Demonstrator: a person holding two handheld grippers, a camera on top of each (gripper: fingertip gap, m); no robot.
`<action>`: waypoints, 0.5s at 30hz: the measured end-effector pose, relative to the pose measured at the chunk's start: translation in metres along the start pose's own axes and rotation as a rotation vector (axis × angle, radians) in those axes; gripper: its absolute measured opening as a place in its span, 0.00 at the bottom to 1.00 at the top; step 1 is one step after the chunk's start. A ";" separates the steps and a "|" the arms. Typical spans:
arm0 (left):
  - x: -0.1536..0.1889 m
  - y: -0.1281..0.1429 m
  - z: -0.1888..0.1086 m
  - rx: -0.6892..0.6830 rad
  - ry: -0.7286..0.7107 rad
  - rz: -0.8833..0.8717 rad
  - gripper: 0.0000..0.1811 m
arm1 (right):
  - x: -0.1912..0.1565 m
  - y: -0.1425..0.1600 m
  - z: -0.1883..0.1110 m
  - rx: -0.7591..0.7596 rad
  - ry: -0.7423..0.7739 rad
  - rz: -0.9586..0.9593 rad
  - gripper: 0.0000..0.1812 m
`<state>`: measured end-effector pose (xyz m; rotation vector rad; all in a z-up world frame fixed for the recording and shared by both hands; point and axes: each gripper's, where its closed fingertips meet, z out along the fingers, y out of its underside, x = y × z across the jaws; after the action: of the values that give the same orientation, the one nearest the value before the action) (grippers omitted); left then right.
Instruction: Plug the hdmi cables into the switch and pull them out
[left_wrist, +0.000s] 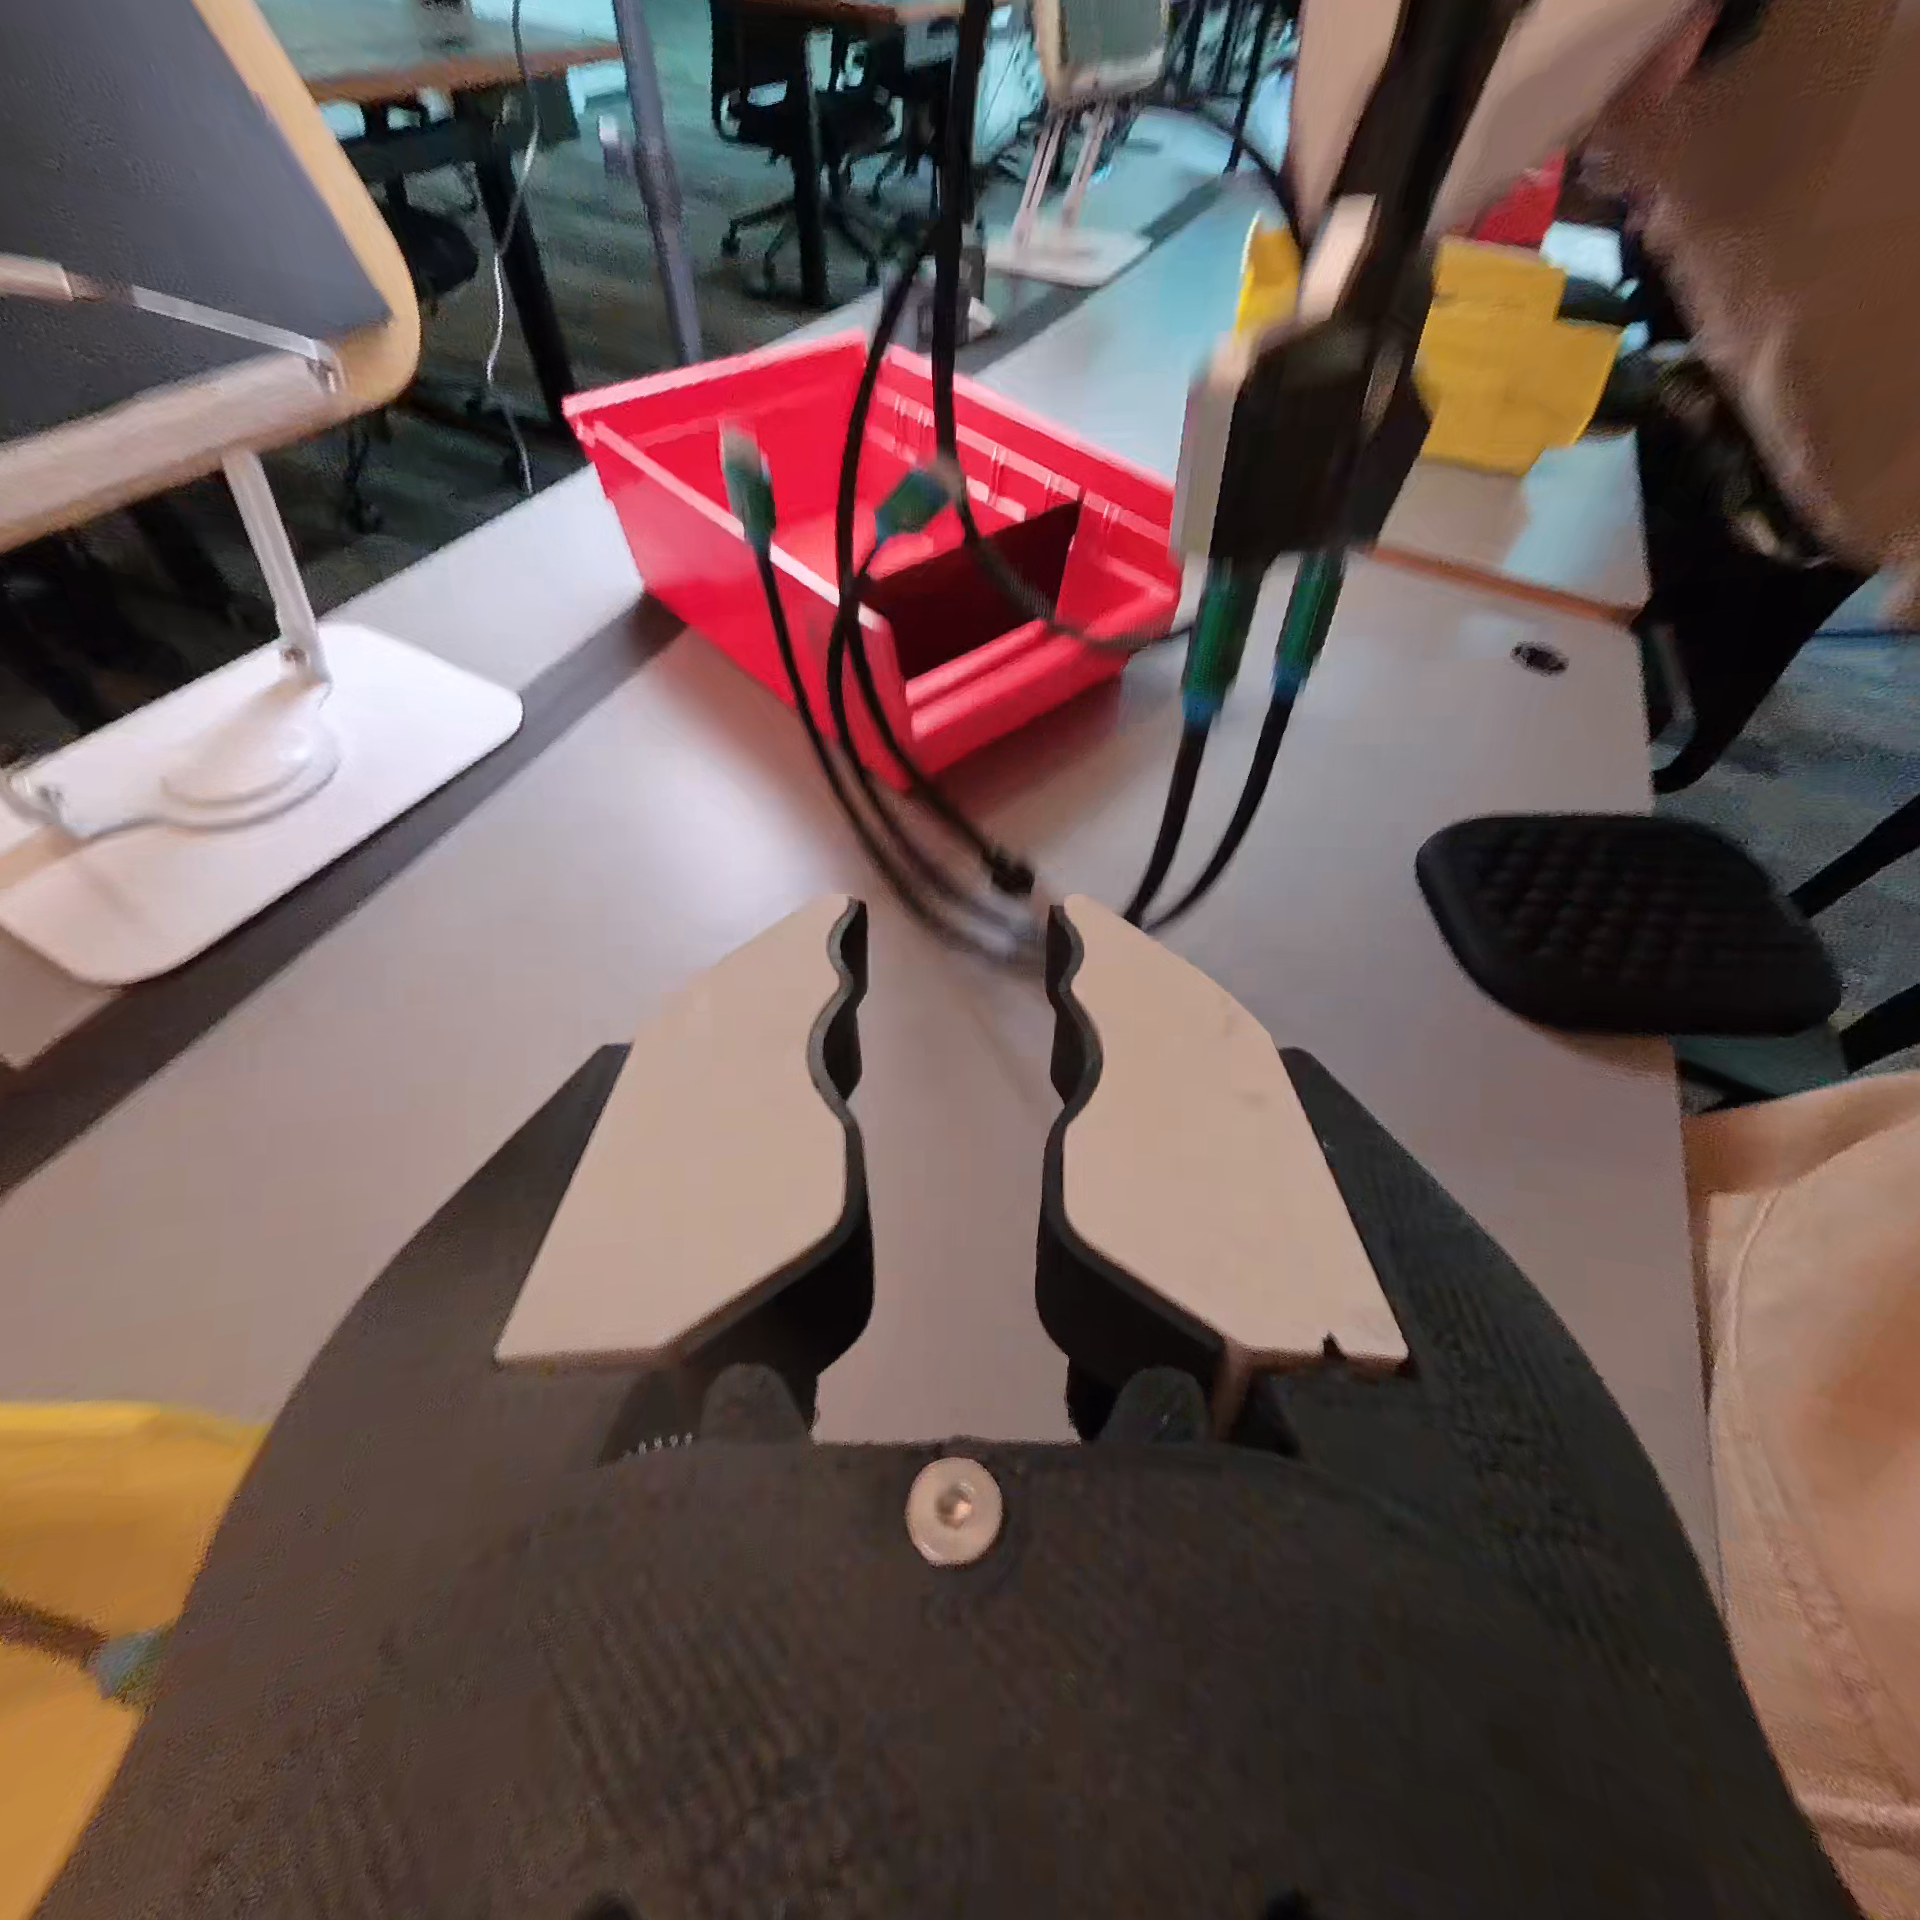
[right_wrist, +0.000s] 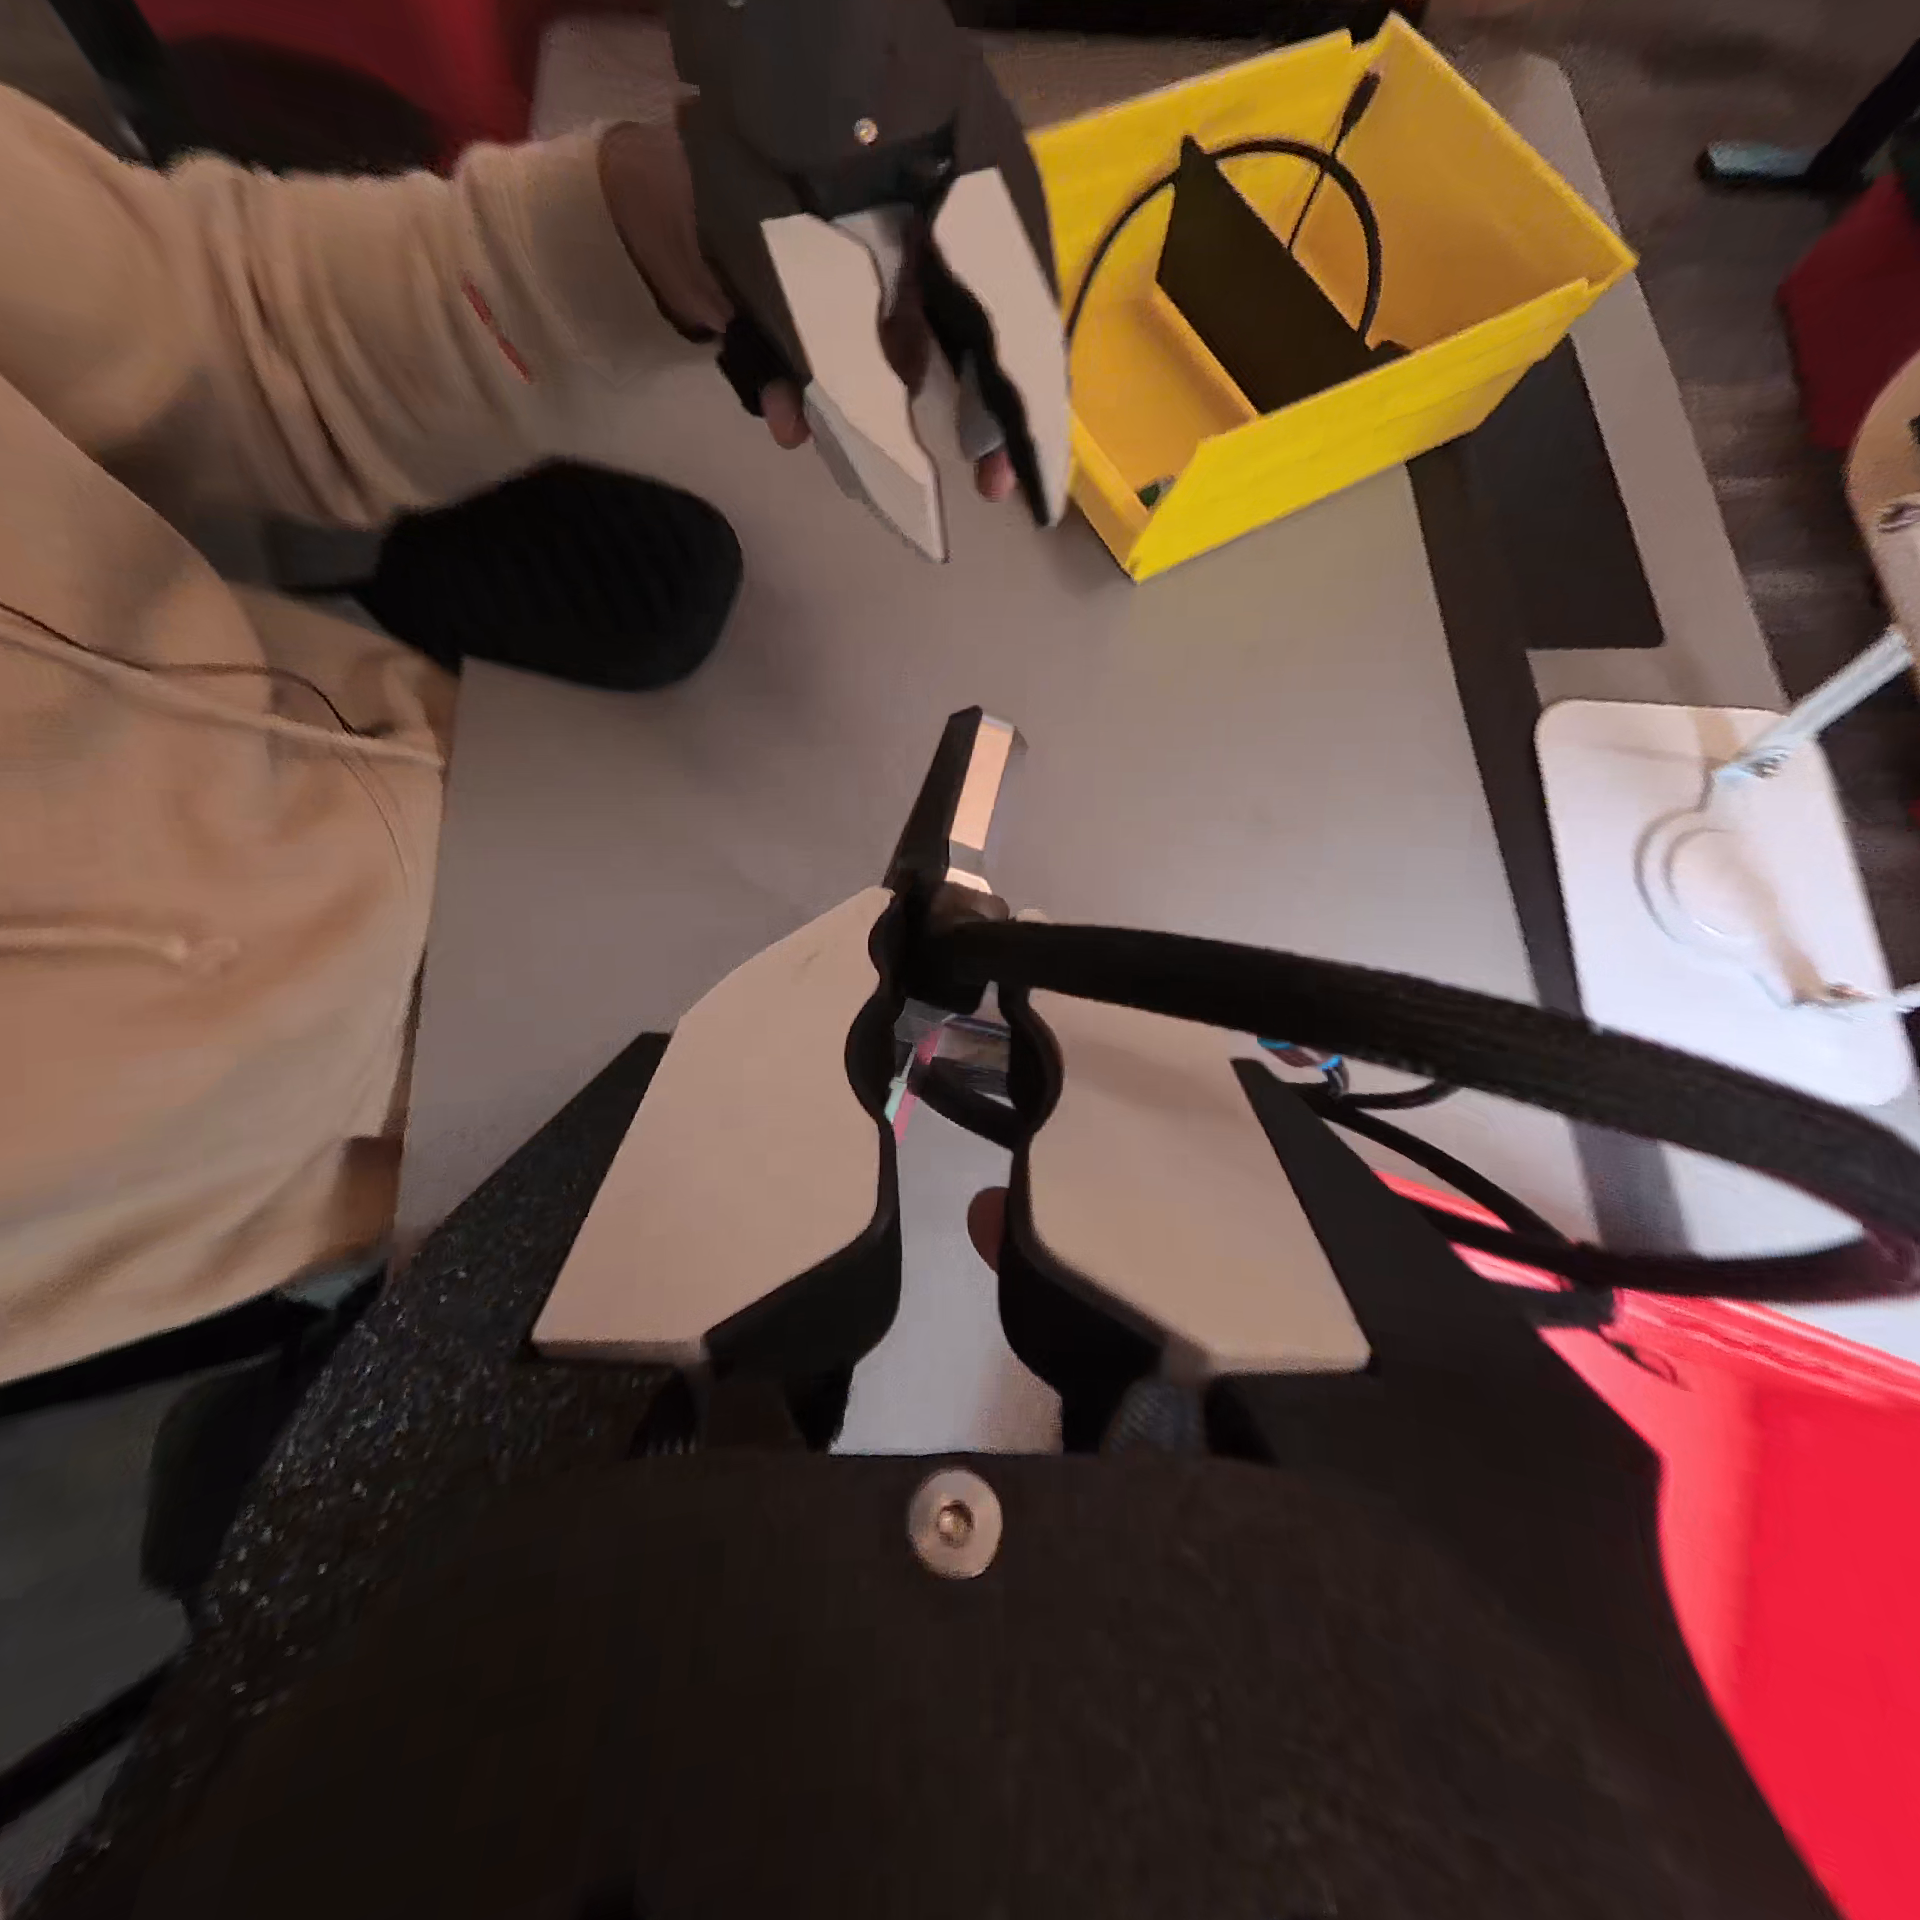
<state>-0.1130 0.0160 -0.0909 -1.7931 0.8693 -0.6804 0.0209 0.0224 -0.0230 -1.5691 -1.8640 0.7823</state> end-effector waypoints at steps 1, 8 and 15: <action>0.002 0.014 0.000 -0.028 -0.012 0.001 0.18 | 0.003 -0.004 -0.007 -0.035 0.020 -0.015 0.09; 0.033 0.101 0.005 -0.149 0.034 -0.060 0.16 | 0.037 -0.035 -0.064 -0.147 0.200 -0.079 0.09; 0.027 0.133 0.017 -0.134 0.033 -0.143 0.14 | 0.087 -0.056 -0.118 -0.173 0.404 -0.078 0.09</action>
<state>-0.1177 -0.0298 -0.2192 -1.9834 0.8310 -0.7600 0.0596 0.1093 0.1018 -1.6056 -1.7119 0.2480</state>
